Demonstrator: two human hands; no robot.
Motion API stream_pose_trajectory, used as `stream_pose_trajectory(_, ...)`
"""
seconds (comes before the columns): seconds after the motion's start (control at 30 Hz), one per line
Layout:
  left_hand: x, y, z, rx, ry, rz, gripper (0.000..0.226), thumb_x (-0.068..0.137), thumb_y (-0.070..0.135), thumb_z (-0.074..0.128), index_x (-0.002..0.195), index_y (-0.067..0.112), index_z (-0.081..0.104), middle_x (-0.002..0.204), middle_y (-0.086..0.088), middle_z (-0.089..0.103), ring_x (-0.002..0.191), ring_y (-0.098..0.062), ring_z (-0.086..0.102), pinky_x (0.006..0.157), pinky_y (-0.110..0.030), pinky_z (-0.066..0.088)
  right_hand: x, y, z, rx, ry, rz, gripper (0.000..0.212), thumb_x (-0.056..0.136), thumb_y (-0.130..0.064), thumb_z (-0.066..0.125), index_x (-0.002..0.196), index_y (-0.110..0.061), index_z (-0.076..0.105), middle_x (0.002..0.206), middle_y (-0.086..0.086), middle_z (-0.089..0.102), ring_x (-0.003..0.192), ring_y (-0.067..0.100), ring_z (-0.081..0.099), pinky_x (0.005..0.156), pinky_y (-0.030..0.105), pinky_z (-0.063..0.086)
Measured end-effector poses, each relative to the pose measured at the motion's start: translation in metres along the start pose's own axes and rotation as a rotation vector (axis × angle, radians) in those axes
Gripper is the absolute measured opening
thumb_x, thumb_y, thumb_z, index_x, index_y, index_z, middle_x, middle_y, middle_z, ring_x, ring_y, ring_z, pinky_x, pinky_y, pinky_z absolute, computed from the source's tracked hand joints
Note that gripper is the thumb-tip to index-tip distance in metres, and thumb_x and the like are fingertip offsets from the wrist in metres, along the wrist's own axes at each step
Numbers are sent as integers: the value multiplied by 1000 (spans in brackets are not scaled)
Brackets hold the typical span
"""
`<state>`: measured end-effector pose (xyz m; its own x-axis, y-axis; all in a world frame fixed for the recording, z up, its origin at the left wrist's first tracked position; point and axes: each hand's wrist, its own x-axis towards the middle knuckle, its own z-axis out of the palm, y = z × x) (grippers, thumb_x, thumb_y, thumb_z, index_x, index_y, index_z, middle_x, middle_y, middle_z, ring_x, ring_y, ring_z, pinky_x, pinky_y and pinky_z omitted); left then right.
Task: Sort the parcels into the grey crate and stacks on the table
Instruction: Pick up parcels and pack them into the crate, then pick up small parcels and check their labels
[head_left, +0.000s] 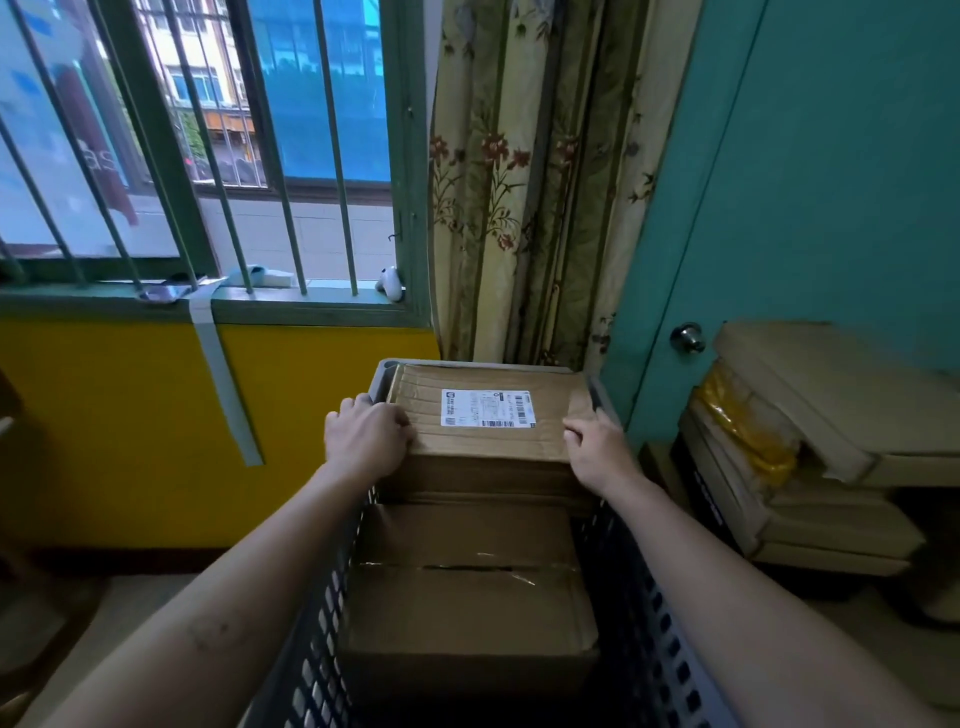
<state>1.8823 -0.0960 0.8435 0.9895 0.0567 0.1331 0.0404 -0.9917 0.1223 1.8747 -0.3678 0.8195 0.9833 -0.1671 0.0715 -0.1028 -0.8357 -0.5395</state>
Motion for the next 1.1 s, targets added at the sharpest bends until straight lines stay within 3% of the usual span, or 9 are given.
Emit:
stream_pose_trajectory(0.07, -2, 1, -3, 20, -51, -5, 49, 97, 63, 46, 136, 36, 57, 131, -9, 57, 121, -27, 50, 98, -40, 42, -4, -1, -5, -12, -37, 9, 49, 98, -43, 53, 138, -16, 57, 155, 15, 33, 142, 33, 34, 118, 38, 28)
stream_pose_trajectory(0.17, -2, -2, -8, 41, -169, 19, 68, 88, 77, 43, 144, 38, 47, 139, -7, 56, 126, -26, 50, 98, -39, 44, -12, -7, -19, -97, -204, -19, 79, 85, -68, 58, 149, -25, 43, 166, 9, 0, 152, 31, 8, 121, 45, 13)
stream_pose_trajectory(0.23, -5, -4, -10, 55, -176, 54, 71, 86, 79, 45, 144, 38, 47, 139, -5, 57, 125, -26, 51, 94, -37, 44, -17, -11, -24, -218, -260, -77, 82, 80, -74, 59, 150, -36, 39, 166, 4, -9, 152, 32, -2, 121, 49, 7)
stream_pose_trajectory(0.37, -14, 3, -10, 91, -171, 25, 67, 88, 74, 49, 144, 37, 48, 142, -7, 53, 129, -27, 44, 99, -38, 39, -18, -14, -17, -288, -257, -99, 71, 87, -70, 53, 150, -41, 37, 167, 4, 6, 152, 31, -2, 121, 50, 3)
stream_pose_trajectory(0.63, -29, 7, -15, 104, -115, 38, 69, 89, 74, 47, 148, 39, 42, 156, -5, 35, 135, -29, 31, 104, -44, 32, -33, -14, -19, -417, -229, -134, 79, 90, -71, 44, 156, -40, 13, 166, 10, -6, 152, 29, -14, 121, 53, -10)
stream_pose_trajectory(1.1, -83, 58, -42, -290, -16, 163, 71, 88, 70, 52, 151, 39, 37, 160, -2, 35, 148, -31, 23, 117, -53, 20, -118, -27, -68, 65, -8, -235, 76, 92, -47, 63, 156, -30, 26, 165, -2, 14, 152, 12, 4, 118, 31, 8)
